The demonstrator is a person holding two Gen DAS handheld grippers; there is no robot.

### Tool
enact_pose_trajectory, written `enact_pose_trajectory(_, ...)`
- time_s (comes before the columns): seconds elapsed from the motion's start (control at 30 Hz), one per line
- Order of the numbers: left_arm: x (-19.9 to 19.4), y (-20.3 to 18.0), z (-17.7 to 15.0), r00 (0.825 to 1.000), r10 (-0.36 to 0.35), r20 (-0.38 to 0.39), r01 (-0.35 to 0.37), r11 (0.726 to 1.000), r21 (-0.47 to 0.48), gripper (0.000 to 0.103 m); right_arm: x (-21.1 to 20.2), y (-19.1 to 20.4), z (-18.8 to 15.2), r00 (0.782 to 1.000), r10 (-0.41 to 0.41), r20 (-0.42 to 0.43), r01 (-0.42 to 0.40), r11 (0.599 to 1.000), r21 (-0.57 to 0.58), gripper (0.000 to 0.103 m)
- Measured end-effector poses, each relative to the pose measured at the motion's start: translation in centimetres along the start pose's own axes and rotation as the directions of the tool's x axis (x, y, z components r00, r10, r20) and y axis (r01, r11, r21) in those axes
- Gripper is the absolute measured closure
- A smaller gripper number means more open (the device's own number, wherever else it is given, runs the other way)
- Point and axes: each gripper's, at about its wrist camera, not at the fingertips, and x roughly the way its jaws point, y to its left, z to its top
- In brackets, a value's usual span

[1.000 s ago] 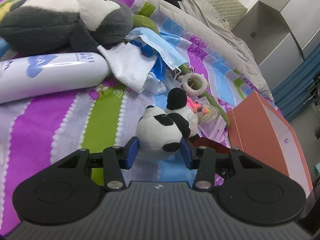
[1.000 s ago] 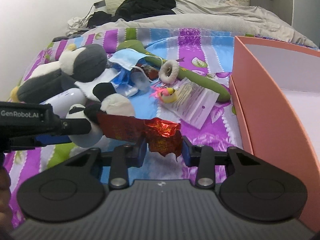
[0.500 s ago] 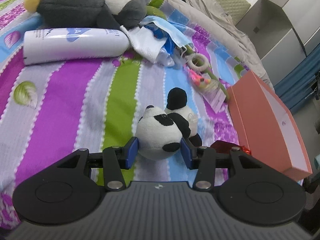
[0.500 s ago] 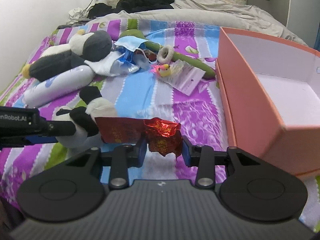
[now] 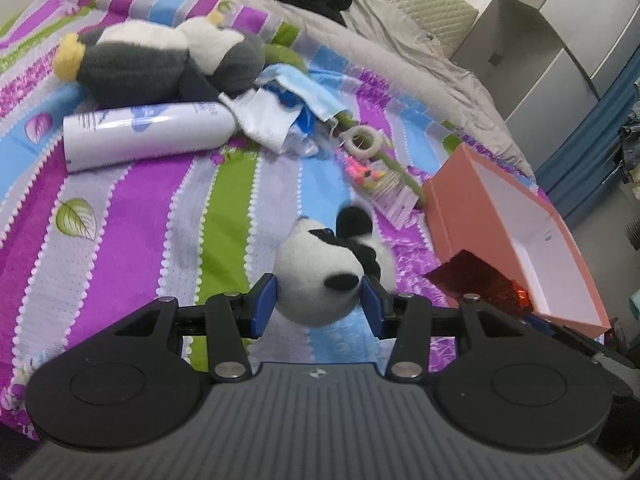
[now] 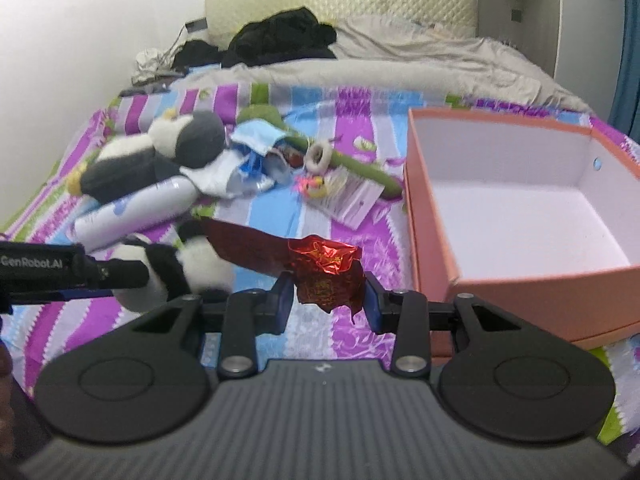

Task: Organize soft objects
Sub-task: 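Lift the panda and red packet and carry both over the pink box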

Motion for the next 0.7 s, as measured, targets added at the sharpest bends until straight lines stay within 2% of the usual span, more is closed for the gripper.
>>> enact_pose_trajectory(0.3, -3.3, -3.6, 1.0, 1.0, -0.004, 0.028, 0.003, 0.999, 0.043, 0.055, -4.1, -2.0, 2.3, 0.998, -0.008, 0.063, 0.006, 0.999, 0.032, 0.063)
enact_pose_trajectory(0.7, -3.5, -9.5, 2.2, 0.999, -0.039, 0.02, 0.037, 0.993, 0.113, 0.056, -6.4, -5.6, 4.4, 0.995, -0.024, 0.094, 0.018, 0.998, 0.065, 0.063)
